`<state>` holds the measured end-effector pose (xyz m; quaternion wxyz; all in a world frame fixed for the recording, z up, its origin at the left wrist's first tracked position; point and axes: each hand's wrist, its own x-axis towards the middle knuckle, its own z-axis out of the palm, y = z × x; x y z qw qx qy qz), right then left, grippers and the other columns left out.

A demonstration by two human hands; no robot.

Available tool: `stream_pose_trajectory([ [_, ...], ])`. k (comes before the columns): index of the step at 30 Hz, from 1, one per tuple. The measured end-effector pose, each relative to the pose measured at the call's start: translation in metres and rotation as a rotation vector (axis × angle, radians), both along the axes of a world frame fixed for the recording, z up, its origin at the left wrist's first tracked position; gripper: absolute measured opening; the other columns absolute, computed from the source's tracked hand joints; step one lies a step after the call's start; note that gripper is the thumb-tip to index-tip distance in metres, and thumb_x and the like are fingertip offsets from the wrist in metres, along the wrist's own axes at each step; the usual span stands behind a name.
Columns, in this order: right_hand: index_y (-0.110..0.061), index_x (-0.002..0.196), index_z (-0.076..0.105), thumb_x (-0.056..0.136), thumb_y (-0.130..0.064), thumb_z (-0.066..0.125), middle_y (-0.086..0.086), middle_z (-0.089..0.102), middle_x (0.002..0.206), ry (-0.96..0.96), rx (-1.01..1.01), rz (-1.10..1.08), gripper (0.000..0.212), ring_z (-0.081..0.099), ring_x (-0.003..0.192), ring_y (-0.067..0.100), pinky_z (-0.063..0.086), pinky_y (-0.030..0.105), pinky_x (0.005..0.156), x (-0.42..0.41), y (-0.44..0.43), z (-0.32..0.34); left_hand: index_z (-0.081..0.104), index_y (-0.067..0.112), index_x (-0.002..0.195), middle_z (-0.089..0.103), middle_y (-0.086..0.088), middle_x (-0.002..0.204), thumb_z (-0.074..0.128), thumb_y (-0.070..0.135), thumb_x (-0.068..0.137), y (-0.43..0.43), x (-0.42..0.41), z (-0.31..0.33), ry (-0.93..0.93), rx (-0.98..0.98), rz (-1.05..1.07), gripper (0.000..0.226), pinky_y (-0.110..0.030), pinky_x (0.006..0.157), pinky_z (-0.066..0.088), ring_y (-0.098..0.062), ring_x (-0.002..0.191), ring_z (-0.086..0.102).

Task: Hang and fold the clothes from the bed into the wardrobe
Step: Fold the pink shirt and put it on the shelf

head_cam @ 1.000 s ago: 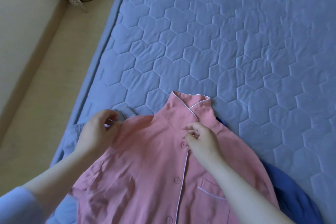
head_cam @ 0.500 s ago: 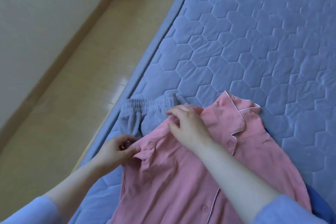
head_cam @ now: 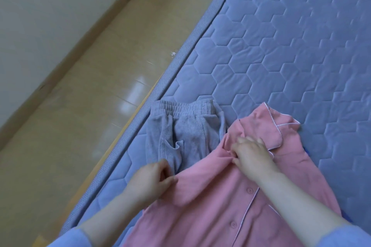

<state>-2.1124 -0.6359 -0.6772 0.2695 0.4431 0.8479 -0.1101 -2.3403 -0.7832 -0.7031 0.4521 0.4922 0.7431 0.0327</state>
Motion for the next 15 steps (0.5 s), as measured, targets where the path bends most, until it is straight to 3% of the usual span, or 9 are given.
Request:
stream_pose_trajectory([
  [2,-0.031,0.106,0.061,0.094,-0.032,0.048,-0.007,0.056,0.117,-0.032,0.022,-0.024,0.018,0.049,0.116,0.018,0.030,0.033,0.094,0.011,-0.007,-0.006,0.049,0.033,0.092,0.053,0.012,0.090,0.069,0.047,0.080,-0.004,0.000,-0.007,-0.009,0.026,0.017,0.028,-0.019,0.063,0.034,-0.007,0.081,0.051],
  [6,-0.028,0.105,0.063,0.096,-0.031,0.045,-0.004,0.058,0.114,0.008,0.059,-0.059,0.021,0.051,0.113,0.020,0.034,0.033,0.094,0.013,-0.012,-0.013,0.054,0.031,0.121,0.047,0.006,0.112,0.072,0.048,0.078,-0.010,0.001,-0.020,-0.036,0.080,-0.100,0.049,-0.018,0.086,0.035,-0.012,0.106,0.047],
  [9,-0.026,0.109,0.060,0.092,-0.026,0.049,-0.002,0.055,0.115,0.079,0.066,-0.085,0.020,0.048,0.115,0.022,0.035,0.034,0.096,0.008,-0.013,-0.016,0.062,0.028,0.095,0.048,0.003,0.103,0.075,0.042,0.078,-0.008,0.003,-0.022,-0.082,0.097,-0.119,0.025,-0.022,0.084,0.041,-0.014,0.095,0.051],
  [11,-0.023,0.112,0.056,0.085,-0.020,0.054,0.000,0.051,0.116,0.137,0.055,-0.094,0.027,0.046,0.116,0.024,0.036,0.035,0.096,0.006,-0.013,-0.017,0.059,0.027,0.077,0.048,0.003,0.095,0.076,0.039,0.076,-0.004,0.008,-0.021,-0.086,0.095,-0.161,0.021,-0.025,0.077,0.043,-0.015,0.087,0.051],
  [15,-0.025,0.111,0.057,0.079,-0.035,0.056,-0.005,0.055,0.115,0.171,-0.034,-0.101,0.033,0.045,0.117,0.021,0.031,0.035,0.094,0.005,-0.012,-0.017,0.064,0.020,0.083,0.053,0.004,0.095,0.073,0.037,0.079,0.003,0.024,-0.019,-0.093,0.123,-0.198,0.019,-0.029,0.077,0.044,-0.015,0.087,0.054],
])
